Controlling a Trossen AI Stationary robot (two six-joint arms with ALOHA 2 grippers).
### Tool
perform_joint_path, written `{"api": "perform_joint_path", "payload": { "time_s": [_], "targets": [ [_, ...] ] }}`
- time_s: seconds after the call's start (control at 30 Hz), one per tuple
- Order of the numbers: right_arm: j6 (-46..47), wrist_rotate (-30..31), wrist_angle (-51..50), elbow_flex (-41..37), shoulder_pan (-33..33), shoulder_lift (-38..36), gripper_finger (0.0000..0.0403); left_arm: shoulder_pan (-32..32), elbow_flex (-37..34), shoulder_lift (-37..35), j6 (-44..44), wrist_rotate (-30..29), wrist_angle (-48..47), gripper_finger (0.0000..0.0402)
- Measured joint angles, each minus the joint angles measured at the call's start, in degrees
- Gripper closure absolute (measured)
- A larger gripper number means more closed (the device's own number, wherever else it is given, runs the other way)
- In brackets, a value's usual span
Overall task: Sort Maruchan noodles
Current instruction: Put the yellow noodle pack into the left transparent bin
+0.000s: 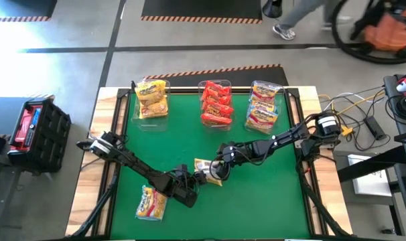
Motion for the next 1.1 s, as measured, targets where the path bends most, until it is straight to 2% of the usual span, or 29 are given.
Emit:
{"api": "perform_joint_path", "payload": {
  "time_s": [0.2,0.37,0.57,0.77,0.97,1.1],
  "targets": [
    [0.0,-0.68,0.02,0.0,0.02,-0.29,0.0195,-0.07,0.0,-0.19,0.51,0.86,0.26,0.0247],
    [-0.79,-4.79,-2.16,0.01,-0.66,-2.57,0.0195,-0.66,0.0,-0.81,0.41,3.77,2.39,0.0261],
    [-5.47,-6.79,-13.11,-0.24,-2.16,-9.64,0.0195,-1.25,0.15,-1.29,2.73,4.73,6.87,0.0269],
    [-6.42,-7.28,-21.17,-0.13,-2.45,-18.76,0.0195,-1.38,0.15,-1.33,3.55,7.23,8.09,0.0294],
    [-5.87,-8.16,-22.95,-0.09,-2.0,-25.48,0.0195,-1.01,0.15,-1.33,7.86,7.53,10.45,0.0334],
    [-4.93,-8.06,-24.21,-0.06,-1.02,-25.33,0.0195,-0.87,0.15,-1.33,8.58,7.94,10.49,0.0346]
  ]
}}
